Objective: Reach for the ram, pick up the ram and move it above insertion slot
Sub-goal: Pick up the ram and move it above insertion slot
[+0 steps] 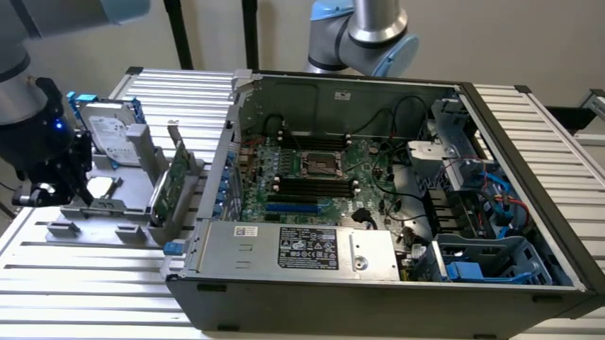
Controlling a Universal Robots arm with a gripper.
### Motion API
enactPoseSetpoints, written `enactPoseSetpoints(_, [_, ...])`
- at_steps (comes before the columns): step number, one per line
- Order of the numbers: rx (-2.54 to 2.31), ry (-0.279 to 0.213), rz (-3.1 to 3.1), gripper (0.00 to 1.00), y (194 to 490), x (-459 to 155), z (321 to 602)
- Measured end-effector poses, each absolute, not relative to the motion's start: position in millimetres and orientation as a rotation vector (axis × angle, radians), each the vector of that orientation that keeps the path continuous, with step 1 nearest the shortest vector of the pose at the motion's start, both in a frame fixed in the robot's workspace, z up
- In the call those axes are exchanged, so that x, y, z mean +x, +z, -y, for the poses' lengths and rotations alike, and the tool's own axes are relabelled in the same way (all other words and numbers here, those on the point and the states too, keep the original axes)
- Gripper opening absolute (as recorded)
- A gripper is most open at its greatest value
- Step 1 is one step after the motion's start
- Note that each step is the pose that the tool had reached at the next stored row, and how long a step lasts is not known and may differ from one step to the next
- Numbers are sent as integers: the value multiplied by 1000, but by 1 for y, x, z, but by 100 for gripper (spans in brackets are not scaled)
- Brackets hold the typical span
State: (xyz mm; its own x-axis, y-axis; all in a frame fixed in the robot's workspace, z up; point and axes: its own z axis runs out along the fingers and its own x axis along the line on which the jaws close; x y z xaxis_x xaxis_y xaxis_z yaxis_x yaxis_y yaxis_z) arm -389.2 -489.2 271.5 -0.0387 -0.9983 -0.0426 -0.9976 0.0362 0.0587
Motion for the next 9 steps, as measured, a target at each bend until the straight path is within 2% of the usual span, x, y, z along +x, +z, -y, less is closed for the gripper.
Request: enactPoseSetpoints(9, [2176,-120,2243,14,313,-361,489])
